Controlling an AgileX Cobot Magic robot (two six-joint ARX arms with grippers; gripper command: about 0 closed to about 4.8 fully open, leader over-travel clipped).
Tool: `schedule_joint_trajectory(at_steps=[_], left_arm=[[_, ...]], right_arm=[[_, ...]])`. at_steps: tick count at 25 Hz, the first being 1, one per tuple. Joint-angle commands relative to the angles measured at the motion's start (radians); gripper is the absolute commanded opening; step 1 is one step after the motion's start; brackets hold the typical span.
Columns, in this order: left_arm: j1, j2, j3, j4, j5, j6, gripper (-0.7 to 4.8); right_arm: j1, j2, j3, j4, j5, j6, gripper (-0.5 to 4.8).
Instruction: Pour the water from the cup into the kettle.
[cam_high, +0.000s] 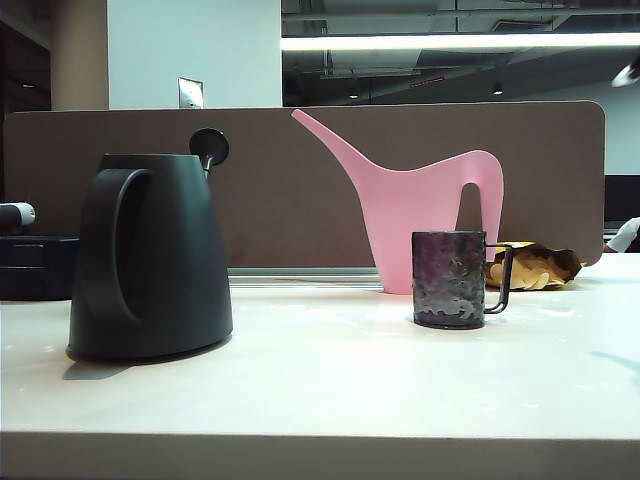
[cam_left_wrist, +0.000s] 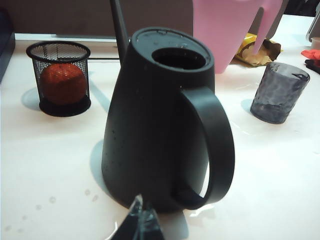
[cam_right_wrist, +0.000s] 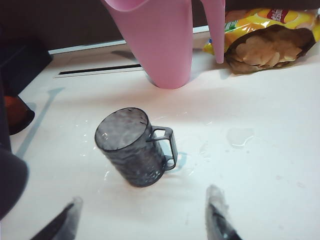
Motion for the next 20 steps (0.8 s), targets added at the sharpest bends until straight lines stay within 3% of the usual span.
schedule_joint_trajectory(at_steps=[1,14,20], left_arm=[[0.0,0.001,0.002,0.003,0.007,0.004,-0.05],[0.0,0.001,0.002,-0.018,0.007,0.004,-0.05],[0.0,0.001,0.002,-0.019,0.007,0.004,-0.05]], right_arm=[[0.012,0.137,0.009,0.183,-0.01,0.0,3.93],[0.158,0.623,0.011,0.51,0.029,0.0,3.92],[0.163,0.753,0.011,0.626,0.052,0.0,3.91]])
